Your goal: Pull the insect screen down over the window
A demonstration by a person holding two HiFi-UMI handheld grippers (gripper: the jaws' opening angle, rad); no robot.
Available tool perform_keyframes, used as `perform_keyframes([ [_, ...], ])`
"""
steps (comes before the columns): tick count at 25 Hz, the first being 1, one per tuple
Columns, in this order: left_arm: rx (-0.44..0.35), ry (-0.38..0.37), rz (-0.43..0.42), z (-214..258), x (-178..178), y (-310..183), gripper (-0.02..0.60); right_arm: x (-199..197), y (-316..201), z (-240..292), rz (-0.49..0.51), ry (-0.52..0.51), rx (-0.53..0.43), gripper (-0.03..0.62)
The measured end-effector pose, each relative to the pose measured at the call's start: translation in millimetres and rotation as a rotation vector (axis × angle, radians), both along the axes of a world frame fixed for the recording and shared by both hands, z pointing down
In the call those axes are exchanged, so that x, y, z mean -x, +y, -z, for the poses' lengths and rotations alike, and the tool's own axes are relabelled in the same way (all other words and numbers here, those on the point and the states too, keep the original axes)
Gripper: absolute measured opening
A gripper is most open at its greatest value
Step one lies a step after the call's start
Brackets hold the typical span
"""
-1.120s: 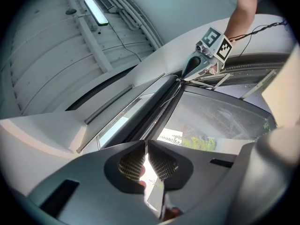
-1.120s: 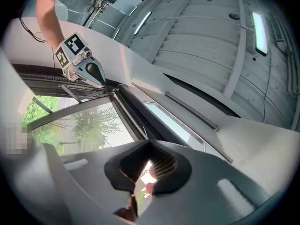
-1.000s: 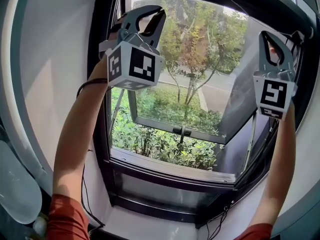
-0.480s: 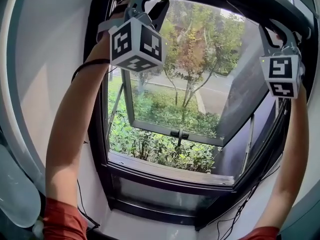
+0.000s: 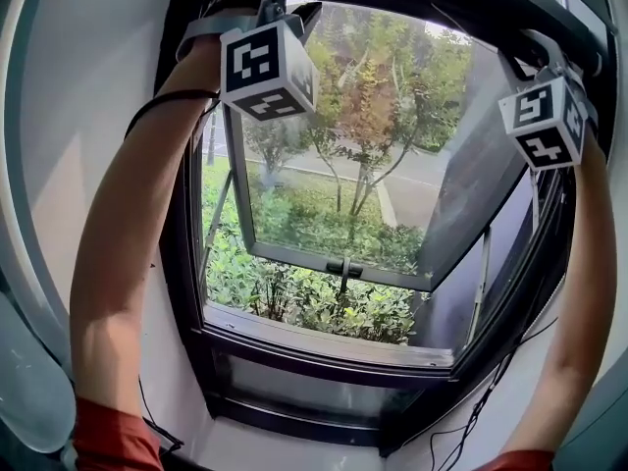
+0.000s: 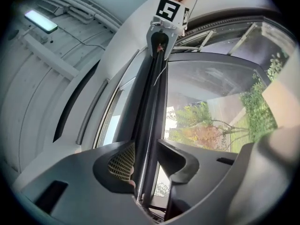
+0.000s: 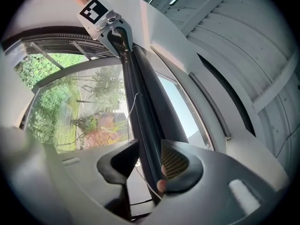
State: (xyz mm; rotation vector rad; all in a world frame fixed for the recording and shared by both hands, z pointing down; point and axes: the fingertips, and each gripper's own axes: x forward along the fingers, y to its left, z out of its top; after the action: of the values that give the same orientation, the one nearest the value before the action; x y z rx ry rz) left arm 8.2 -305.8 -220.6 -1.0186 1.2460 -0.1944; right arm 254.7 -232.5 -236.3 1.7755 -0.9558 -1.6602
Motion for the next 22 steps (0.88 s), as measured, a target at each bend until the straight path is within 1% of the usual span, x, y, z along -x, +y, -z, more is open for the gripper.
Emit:
perform_keyframes([
  [2, 0.017, -0.016, 0.037, 2.3, -0.6, -6.5, 0.144, -3.0, -1.4, 0.6, -0.041, 0.019, 0.014, 0.155],
  [9, 0.084, -0.021, 0.094, 11.7, 3.5, -24.0, 0.169, -4.9, -13.3, 5.1, -0.173, 0.081, 0.072, 0.164],
  [14, 0.085, -0.013, 0.129, 19.0, 7.5, -31.6, 0.17, -9.9, -20.7, 6.3, -0.222, 0.092, 0.078, 0.164],
  [18, 0.101, -0.01, 0.164, 24.5, 10.6, -38.8, 0.173, -20.6, -28.6, 6.3, -0.249, 0.085, 0.077, 0.169],
  [22, 0.116, -0.026, 0.201, 25.5, 11.1, -44.8, 0.176, -30.4, -31.8, 7.3, -0.273, 0.068, 0.082, 0.17],
])
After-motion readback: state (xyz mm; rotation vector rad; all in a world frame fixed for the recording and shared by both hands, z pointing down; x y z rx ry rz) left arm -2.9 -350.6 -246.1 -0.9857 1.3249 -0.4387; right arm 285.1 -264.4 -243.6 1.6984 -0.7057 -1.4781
